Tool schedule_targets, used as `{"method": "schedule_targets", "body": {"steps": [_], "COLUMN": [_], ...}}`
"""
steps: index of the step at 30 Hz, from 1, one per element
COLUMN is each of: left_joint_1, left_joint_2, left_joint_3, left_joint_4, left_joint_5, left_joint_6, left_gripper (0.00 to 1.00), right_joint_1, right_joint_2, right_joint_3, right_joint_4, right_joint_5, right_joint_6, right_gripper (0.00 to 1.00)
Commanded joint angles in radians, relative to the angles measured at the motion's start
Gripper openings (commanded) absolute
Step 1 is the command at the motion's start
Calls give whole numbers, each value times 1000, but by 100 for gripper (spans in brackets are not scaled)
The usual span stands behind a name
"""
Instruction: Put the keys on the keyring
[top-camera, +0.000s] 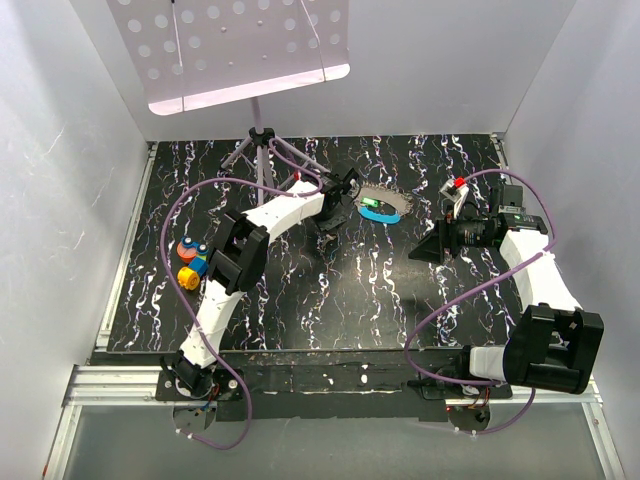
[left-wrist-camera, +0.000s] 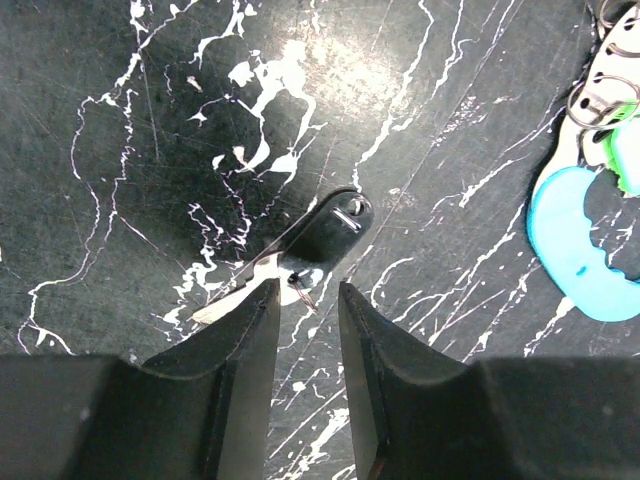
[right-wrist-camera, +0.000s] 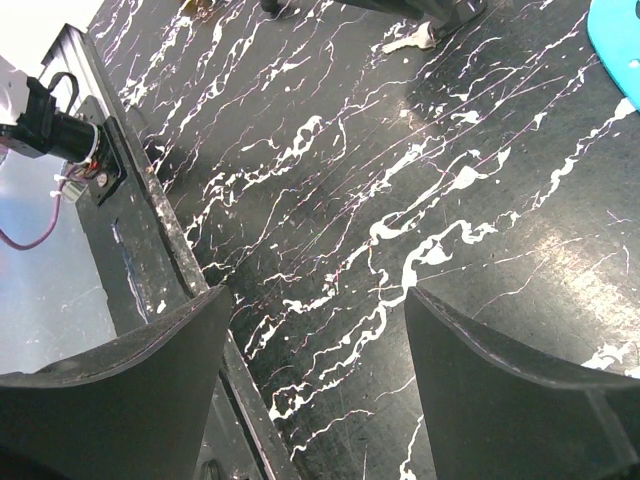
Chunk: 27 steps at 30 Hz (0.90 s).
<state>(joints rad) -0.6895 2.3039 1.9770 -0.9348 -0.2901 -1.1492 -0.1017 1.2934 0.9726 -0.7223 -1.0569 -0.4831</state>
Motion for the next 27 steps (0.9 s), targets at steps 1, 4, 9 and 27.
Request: {"method": "schedule_targets", "body": {"steps": [1, 4, 9, 27], "left_joint_1": [-2, -1, -2, -2], "left_joint_2": [5, 8, 6, -3], "left_joint_3": [45, 48, 37, 2], "left_joint_4": [1, 2, 5, 13], "left_joint_5": [12, 17, 28, 52], "left_joint_6": [-24, -26, -33, -47], "left_gripper": [29, 27, 25, 25], "right_joint_1": [-3, -3, -1, 2], "right_joint_2": [-3, -3, -3, 0], "right_joint_3": [38, 40, 43, 48], "right_joint_4": [-14, -14, -17, -25], "right_joint_5": [-14, -15, -17, -20], "right_joint_6": [-20, -20, -23, -26], "right_gripper": [79, 79, 79, 79]}}
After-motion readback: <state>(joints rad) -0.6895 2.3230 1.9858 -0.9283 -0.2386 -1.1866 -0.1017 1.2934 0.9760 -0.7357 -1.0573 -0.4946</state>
